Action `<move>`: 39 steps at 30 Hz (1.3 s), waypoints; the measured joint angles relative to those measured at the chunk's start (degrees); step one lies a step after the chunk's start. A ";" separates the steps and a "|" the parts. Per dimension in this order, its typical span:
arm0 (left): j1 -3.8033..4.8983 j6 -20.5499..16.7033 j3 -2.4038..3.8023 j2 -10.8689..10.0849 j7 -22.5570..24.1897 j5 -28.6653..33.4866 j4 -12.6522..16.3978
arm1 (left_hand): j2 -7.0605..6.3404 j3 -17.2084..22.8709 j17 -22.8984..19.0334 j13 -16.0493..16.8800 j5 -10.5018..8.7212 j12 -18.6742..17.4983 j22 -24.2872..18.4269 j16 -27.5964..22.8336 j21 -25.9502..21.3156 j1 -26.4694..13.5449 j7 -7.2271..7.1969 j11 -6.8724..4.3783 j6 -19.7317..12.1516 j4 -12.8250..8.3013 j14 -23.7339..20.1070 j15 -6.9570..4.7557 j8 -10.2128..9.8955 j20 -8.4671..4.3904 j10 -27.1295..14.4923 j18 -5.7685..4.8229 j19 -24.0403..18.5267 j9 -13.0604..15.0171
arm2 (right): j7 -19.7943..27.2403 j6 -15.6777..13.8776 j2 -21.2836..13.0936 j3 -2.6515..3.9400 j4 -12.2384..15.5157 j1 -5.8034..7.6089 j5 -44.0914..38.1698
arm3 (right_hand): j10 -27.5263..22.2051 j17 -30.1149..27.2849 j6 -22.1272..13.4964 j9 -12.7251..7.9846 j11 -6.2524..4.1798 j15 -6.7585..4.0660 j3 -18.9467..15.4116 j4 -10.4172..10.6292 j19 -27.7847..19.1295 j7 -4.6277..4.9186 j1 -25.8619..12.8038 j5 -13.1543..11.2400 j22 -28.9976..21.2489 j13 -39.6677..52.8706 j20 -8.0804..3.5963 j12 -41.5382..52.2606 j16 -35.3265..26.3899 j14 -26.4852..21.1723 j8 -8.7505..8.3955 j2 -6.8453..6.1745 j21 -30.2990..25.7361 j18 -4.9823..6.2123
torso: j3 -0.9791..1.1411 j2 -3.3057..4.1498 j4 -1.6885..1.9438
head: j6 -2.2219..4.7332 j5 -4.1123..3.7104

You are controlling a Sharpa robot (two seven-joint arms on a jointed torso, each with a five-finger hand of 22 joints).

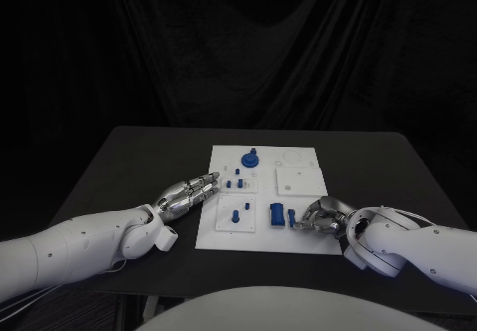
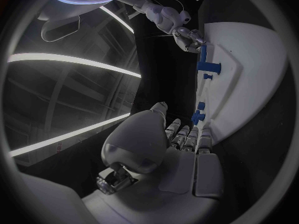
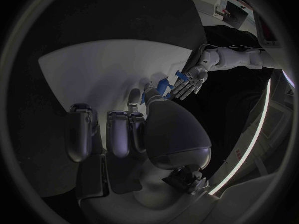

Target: Assemble the parts on the task board

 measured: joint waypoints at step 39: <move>6.21 -8.44 -0.22 -3.15 -1.02 -0.10 9.27 | -0.46 -0.04 -0.03 -0.25 0.85 0.00 -0.47 0.00 -0.23 0.46 2.07 -2.47 3.13 -0.48 0.09 -2.80 0.90 -3.96 -0.62 -0.01 -0.20 0.30 | 45.68 -16.94 -4.95 -0.06 -0.42 3.15 16.85 | -61.95 -60.44 -12.77 -23.89 9.17 12.69 11.56 5.92 -52.70 4.84 9.58 29.64 -37.96 -44.90 13.09 -59.89 -69.94 -53.57 -14.72 -4.49 -76.89 8.51 | 1.12 -3.74 -0.77 | 0.00 -1.32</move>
